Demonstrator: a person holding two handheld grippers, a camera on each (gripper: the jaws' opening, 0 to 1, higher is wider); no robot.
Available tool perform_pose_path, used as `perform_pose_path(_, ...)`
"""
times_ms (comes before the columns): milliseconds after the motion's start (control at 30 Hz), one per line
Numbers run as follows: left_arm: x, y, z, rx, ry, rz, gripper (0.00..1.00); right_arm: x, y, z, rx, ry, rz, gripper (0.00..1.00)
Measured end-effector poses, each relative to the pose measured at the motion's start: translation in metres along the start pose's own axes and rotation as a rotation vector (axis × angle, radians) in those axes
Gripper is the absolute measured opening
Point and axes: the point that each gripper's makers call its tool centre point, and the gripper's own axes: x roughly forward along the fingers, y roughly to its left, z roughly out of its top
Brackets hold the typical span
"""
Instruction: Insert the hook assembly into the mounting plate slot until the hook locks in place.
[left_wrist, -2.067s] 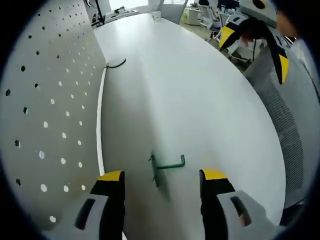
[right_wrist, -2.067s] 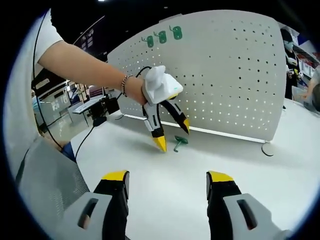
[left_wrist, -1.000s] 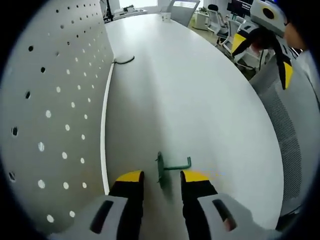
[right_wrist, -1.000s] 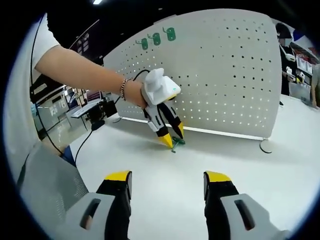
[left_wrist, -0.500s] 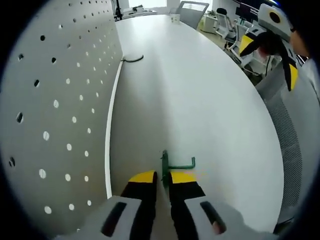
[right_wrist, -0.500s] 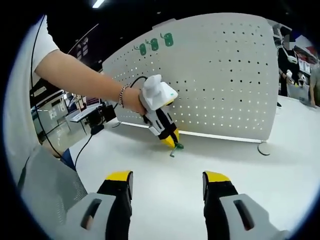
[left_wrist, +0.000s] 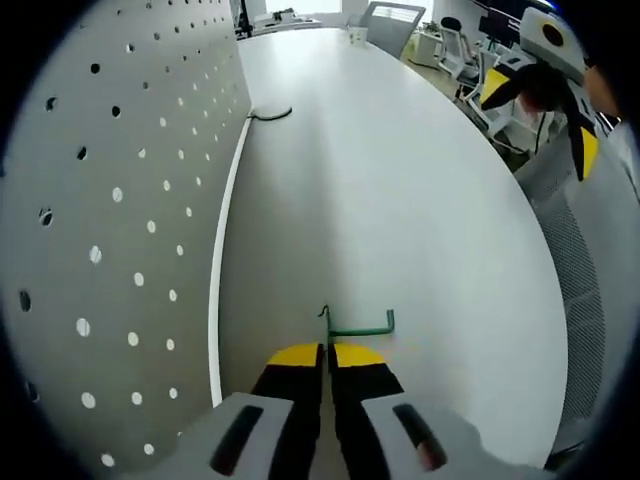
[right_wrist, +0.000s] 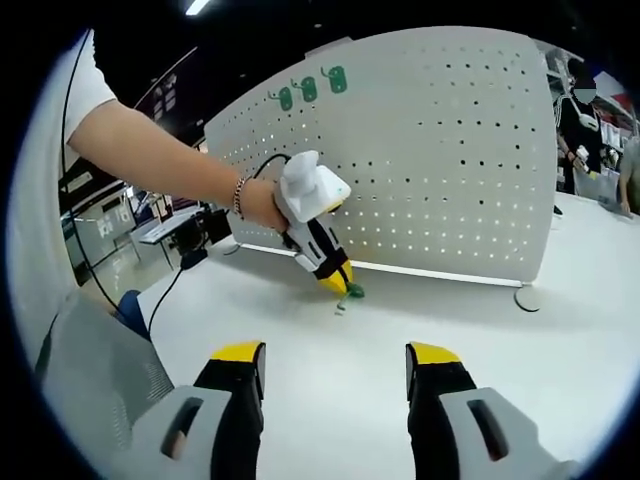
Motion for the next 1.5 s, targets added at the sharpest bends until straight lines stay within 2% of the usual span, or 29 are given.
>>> perform_pose_path(333,0.000,0.001,0.000,-0.007,-0.018,0.005,0.02,0.000,-0.001,0.001,0.005,-0.004,-0.003,0.54)
perform_pose_path(433,0.000,0.000,0.001,0.017,-0.024,0.017,0.02,-0.001,-0.001,0.001,0.003,-0.007,-0.005,0.54)
perform_pose_path(533,-0.002,0.003,0.009,0.009,-0.114,0.054,0.02,-0.001,-0.002,0.002,0.003,-0.009,-0.009,0.54)
perform_pose_path(633,-0.006,0.004,0.013,-0.021,-0.165,0.074,0.02,-0.001,-0.003,0.001,0.004,-0.007,-0.012,0.54)
perform_pose_path(767,-0.016,0.011,0.021,-0.086,-0.256,0.117,0.02,-0.001,-0.004,0.003,0.004,-0.015,-0.014,0.54)
perform_pose_path(800,-0.020,0.011,0.026,-0.104,-0.295,0.122,0.02,-0.001,-0.004,0.003,0.004,-0.013,-0.015,0.54)
perform_pose_path(933,-0.033,0.013,0.034,-0.127,-0.361,0.152,0.02,-0.001,-0.004,0.003,0.002,-0.012,-0.014,0.55)
perform_pose_path(967,-0.037,0.016,0.034,-0.120,-0.369,0.179,0.02,-0.001,-0.003,0.003,0.004,-0.016,-0.011,0.55)
perform_pose_path(1033,-0.040,0.016,0.032,-0.126,-0.373,0.185,0.02,0.000,-0.002,0.006,0.004,-0.023,-0.008,0.56)
perform_pose_path(1233,-0.056,0.019,0.036,-0.197,-0.453,0.208,0.02,0.000,-0.001,0.006,-0.003,-0.019,-0.005,0.58)
perform_pose_path(1500,-0.072,0.018,0.040,-0.239,-0.518,0.236,0.02,0.001,0.001,0.007,0.005,-0.019,0.005,0.58)
